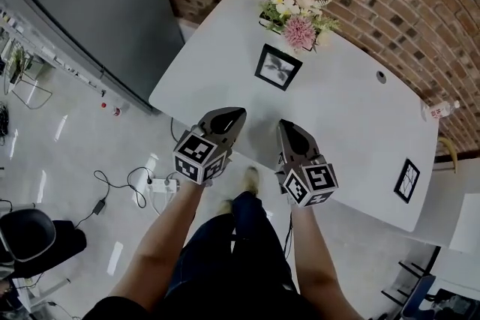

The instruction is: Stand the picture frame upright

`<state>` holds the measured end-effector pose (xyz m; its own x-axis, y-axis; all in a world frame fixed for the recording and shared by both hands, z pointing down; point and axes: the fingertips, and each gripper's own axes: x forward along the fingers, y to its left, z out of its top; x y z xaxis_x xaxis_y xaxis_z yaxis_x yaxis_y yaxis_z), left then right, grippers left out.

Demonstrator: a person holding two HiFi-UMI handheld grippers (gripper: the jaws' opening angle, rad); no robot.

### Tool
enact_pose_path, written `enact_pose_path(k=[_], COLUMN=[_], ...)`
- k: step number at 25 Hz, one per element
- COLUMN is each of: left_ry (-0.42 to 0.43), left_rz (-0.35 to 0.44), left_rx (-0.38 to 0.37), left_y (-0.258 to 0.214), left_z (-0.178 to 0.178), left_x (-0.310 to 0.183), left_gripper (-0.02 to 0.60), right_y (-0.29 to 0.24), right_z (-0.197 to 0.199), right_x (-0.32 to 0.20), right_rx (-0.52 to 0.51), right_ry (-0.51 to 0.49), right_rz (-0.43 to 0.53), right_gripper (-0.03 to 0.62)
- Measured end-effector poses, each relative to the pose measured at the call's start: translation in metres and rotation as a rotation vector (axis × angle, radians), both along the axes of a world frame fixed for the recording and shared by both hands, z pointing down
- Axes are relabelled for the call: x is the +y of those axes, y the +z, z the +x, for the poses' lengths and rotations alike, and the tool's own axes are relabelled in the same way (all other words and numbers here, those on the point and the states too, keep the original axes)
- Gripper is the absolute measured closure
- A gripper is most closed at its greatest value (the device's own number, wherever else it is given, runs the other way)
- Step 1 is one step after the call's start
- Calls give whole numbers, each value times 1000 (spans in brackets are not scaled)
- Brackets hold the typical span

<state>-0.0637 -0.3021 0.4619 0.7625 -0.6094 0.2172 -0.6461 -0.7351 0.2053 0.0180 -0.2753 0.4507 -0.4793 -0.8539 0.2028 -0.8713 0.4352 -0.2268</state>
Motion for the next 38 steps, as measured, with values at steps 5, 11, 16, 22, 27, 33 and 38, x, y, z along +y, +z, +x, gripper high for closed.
enact_pose_path(k=[5,11,16,22,27,33,38], left_ry=[9,6,18,19,2,-29,-55], left_rz=[12,14,28,37,41,44,44], left_rx=[17,42,55,62,83,93,108], left_y=[-11,-21,-32,-45,-55,-61,-65], left_z=[-7,-17,-23,-33,-46,-63,-73], left_x=[25,52,74,89,99,107,112], left_gripper=[581,581,581,581,581,581,581], right_y=[-9,-21,-30,-44,-51,-60,-64], right_z=[-11,-23,-34,-43,-49,-57,-60], right_x=[24,51,73,90,101,109,115], right_rx=[-4,-7,-1,4,10,10,4], right_ry=[-5,-7,-15,-32,-38,-40,-30], right_rz=[10,22,31,48,57,70,79], right_gripper=[591,591,591,591,591,591,592])
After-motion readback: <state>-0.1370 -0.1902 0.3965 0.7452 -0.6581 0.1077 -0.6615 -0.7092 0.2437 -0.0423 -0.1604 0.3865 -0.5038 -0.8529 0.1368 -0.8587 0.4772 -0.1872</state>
